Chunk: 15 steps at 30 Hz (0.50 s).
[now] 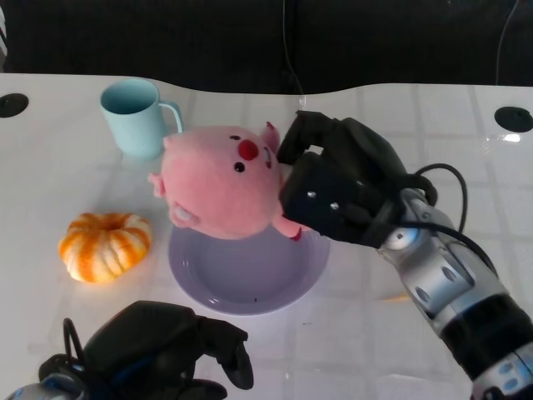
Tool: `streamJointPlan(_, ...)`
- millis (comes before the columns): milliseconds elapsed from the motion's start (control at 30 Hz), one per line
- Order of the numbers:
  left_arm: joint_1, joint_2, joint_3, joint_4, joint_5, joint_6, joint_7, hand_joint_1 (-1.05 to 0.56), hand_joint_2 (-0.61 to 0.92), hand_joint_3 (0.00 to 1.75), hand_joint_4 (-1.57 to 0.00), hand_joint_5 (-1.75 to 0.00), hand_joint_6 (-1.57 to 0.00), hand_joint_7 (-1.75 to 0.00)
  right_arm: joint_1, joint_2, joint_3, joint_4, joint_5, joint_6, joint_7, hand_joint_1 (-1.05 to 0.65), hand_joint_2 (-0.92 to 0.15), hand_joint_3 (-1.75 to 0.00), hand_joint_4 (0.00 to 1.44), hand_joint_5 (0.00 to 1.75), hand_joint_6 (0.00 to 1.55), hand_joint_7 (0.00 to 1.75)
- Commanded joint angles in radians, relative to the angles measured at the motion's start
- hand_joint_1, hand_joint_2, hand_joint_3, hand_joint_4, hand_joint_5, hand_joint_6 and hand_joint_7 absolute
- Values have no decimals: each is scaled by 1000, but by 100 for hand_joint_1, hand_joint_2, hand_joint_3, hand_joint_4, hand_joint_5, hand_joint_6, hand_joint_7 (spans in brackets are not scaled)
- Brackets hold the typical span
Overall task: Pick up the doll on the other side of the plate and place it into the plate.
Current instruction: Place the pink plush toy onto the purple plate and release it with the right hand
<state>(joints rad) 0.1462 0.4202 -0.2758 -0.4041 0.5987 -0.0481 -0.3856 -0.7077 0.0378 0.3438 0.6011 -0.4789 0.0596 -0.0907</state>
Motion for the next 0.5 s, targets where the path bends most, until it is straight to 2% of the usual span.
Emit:
streamJointPlan(33,1,6,-4,0,13,-5,14,-21,92,19,-75,-130,-88,-67,-29,29,-19,39,18,1,-41,-10,-37,-128,96,175,80,174)
streamJointPlan(67,1,6,-5,0,14,-7,15,-21,92,19,-75,-130,-88,-67,-29,34,-17,42,13,11,-48,-11,-37,-122,91,175,79,153)
streamJointPlan(100,1,6,-5,1,13,-9,15,-21,92,19,-75,-130,-88,-67,-31,37,-13,45,7,21,-50,-12,-38,-117,89,175,80,139)
streamJointPlan(133,1,6,-5,-1,12,-4,10,-21,92,19,-75,-130,-88,-67,-30,35,-8,43,7,32,-33,-14,-42,-105,83,172,81,119)
streamJointPlan(167,2,6,-5,-3,12,1,6,-22,92,20,-74,-130,-88,-67,-29,31,-1,40,6,37,-15,-18,-58,-74,70,132,77,79)
streamJointPlan(200,2,5,-5,-3,10,3,4,-22,92,20,-74,-130,-88,-67,-27,22,10,32,1,43,9,-20,-69,-53,68,112,80,55)
streamJointPlan(267,3,6,-4,-6,6,4,2,-21,92,20,-74,-129,-87,-66,-11,5,27,-2,-12,61,44,-28,-86,-22,59,73,73,19)
streamJointPlan(367,1,9,-2,-7,4,2,1,-21,92,20,-74,-129,-88,-66,10,-4,35,-42,-22,84,64,-32,-91,-14,54,56,71,8)
streamJointPlan(500,0,11,-2,-5,5,-3,3,-21,92,20,-75,-130,-88,-66,47,-20,36,-102,-27,106,84,-34,-92,-13,54,56,73,7)
